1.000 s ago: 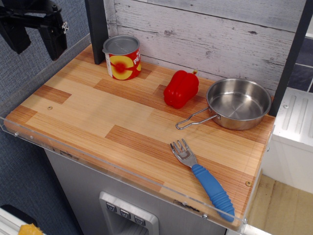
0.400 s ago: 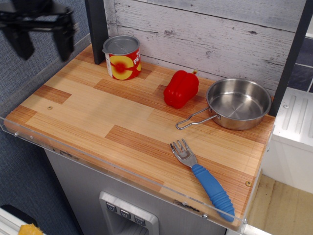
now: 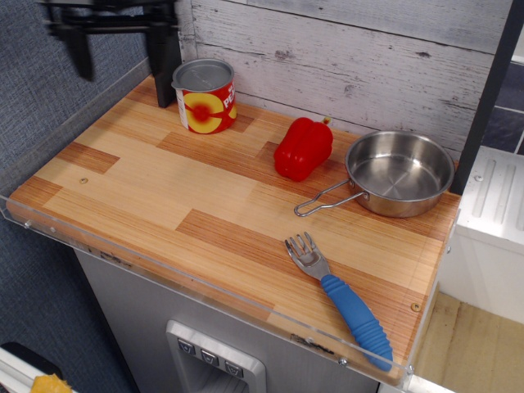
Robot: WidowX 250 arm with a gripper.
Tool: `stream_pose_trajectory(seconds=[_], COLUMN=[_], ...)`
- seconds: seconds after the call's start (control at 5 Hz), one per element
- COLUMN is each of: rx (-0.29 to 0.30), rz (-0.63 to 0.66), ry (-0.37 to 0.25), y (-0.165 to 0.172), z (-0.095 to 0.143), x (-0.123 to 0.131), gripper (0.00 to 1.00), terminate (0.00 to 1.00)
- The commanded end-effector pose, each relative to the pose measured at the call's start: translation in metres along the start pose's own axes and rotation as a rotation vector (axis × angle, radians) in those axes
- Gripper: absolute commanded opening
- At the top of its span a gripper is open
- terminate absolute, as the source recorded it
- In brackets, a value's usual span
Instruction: Move can directly to the left of red pepper.
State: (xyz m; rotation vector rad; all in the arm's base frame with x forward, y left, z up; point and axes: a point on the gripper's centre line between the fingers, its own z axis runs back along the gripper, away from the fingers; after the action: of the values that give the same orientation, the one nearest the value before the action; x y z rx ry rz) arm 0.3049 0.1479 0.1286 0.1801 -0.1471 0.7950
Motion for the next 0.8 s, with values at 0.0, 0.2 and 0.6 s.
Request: stream_pose_trajectory(seconds=[0.0,0.2,0.6], rx=[-0.001,-0.025,-0.046], rz=[0.396,0.491,0.612], ry=[-0.153,-0.221,-0.258], y=[-0.016,-0.014,-0.016], z=[0.01,0.002,-0.017], x=[0.03,0.043,0.071], gripper=[1.0,1.0,1.0], terminate=[0.0,0.0,0.0])
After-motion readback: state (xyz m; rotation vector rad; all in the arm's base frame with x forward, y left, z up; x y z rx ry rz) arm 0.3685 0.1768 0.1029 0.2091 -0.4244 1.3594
